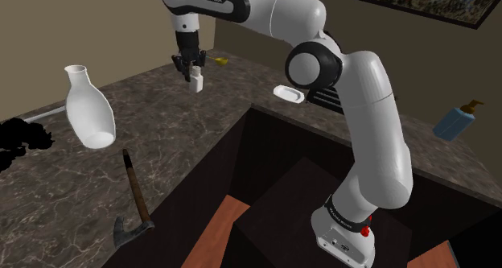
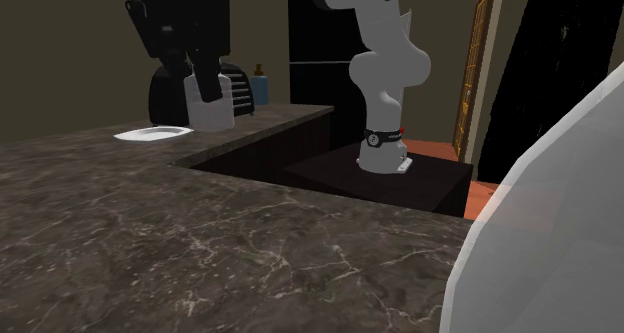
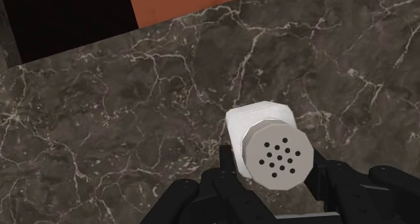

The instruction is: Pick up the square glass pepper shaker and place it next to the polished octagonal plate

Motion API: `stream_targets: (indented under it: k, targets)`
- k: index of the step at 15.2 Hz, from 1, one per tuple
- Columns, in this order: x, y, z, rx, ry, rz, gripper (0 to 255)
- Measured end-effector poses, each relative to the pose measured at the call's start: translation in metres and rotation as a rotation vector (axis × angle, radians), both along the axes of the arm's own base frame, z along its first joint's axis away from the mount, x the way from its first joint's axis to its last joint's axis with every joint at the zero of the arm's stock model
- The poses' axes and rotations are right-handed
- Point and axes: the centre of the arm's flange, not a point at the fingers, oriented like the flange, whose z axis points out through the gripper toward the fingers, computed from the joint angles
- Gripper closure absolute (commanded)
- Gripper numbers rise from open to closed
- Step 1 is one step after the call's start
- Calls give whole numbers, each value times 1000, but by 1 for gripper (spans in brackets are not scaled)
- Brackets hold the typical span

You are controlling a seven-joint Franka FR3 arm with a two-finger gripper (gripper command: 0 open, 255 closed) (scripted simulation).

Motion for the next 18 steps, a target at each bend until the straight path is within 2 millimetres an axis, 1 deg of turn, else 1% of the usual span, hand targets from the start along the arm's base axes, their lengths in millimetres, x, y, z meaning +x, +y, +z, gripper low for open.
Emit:
stream_targets:
  k: [5, 6, 7, 8, 11, 14, 16, 18]
  targets:
    - [1, -1, 27, 0, 0, 0, 255]
    - [1, 0, 30, 0, 0, 0, 255]
    - [-2, -5, 31, 0, 4, 0, 255]
    - [-5, -15, 34, 0, 2, 0, 255]
    - [-21, -44, 34, -1, 1, 0, 255]
    - [-38, -82, 34, -1, 0, -1, 255]
    - [-54, -105, 34, -1, 0, -1, 255]
    - [-65, -130, 32, -1, 0, -1, 255]
